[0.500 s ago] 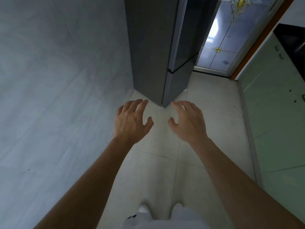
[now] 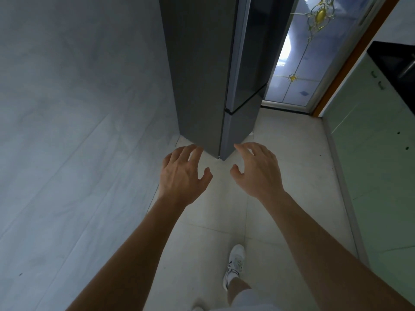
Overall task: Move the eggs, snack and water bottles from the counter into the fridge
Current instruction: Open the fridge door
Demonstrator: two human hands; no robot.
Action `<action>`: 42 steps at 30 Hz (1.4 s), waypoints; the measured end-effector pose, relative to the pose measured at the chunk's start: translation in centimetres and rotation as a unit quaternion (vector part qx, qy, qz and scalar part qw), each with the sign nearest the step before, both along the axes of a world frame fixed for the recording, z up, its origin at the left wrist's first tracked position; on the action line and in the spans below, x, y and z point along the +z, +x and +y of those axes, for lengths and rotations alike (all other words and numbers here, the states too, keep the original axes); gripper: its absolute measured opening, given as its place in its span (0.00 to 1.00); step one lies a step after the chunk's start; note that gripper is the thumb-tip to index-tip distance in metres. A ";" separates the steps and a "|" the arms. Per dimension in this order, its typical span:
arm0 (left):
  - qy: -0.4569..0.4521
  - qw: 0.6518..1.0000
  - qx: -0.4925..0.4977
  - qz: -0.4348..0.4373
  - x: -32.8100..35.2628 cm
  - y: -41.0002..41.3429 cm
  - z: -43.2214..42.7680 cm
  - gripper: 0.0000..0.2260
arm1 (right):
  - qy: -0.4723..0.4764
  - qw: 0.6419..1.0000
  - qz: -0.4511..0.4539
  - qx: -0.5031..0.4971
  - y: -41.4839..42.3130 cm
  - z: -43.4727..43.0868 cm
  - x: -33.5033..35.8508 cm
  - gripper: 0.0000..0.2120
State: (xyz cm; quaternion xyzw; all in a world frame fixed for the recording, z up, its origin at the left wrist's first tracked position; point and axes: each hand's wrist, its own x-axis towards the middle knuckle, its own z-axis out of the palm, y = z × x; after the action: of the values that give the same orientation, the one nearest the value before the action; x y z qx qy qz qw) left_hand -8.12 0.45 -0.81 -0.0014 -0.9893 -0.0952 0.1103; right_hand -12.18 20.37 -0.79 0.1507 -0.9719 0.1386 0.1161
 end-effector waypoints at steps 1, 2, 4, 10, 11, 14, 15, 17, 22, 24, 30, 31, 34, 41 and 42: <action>-0.004 1.000 -0.001 -0.001 0.0 -1.1 0.3 0.27 | -0.001 1.000 0.000 0.000 -1.1 0.2 0.0 0.26; -0.007 1.000 -0.003 -0.001 0.0 -2.3 0.7 0.27 | -0.001 1.000 0.000 0.001 -2.3 0.5 0.0 0.26; -0.011 1.000 -0.003 -0.008 0.0 -4.9 1.4 0.27 | -0.002 1.000 -0.005 -0.001 -5.0 1.3 0.2 0.26; 0.004 1.000 0.005 -0.006 0.4 -13.6 5.3 0.27 | -0.026 1.000 -0.006 -0.011 -13.4 4.7 0.7 0.26; 0.007 1.000 0.006 -0.006 0.5 -15.0 6.0 0.27 | -0.028 1.000 -0.007 -0.010 -14.8 5.4 0.7 0.26; 0.007 1.000 0.004 -0.007 0.6 -19.1 7.9 0.27 | -0.030 0.999 -0.012 -0.009 -19.0 7.6 0.8 0.26; 0.006 1.000 0.004 -0.007 0.7 -20.3 8.4 0.27 | -0.032 0.999 -0.012 -0.010 -20.2 8.3 0.8 0.26; 0.004 1.000 0.006 -0.007 0.8 -22.4 9.2 0.27 | -0.039 0.999 -0.013 -0.011 -22.5 9.4 0.9 0.26; 0.006 1.000 0.022 -0.015 0.9 -26.3 10.1 0.27 | -0.040 0.999 -0.027 -0.002 -27.2 10.3 0.7 0.26; 0.007 0.999 0.028 -0.014 0.8 -27.6 10.0 0.27 | -0.039 0.999 -0.027 0.006 -28.8 10.1 0.6 0.26; 0.016 0.999 0.035 -0.008 -0.1 -32.3 8.6 0.27 | -0.033 0.999 -0.022 0.014 -33.9 9.2 0.2 0.25; 0.017 0.999 0.035 -0.006 -0.3 -33.3 8.3 0.26 | -0.029 0.999 -0.017 0.013 -34.8 9.0 0.2 0.25; 0.024 0.999 0.029 0.005 -0.8 -36.9 7.4 0.26 | -0.019 1.000 -0.004 0.007 -38.2 8.1 0.3 0.26; 0.055 0.998 0.004 0.013 -0.6 -47.2 3.5 0.26 | -0.007 0.999 0.046 -0.011 -48.8 4.2 2.4 0.26; 0.060 0.998 0.001 0.016 -0.4 -48.8 2.8 0.26 | -0.010 0.998 0.061 -0.009 -50.2 3.4 2.8 0.26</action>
State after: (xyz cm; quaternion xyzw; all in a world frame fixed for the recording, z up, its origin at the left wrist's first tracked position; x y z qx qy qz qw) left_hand -56.93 3.22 -1.26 0.0048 -0.9799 -0.1540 0.1265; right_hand -62.41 23.78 1.98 0.1490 -0.9629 0.1374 0.1780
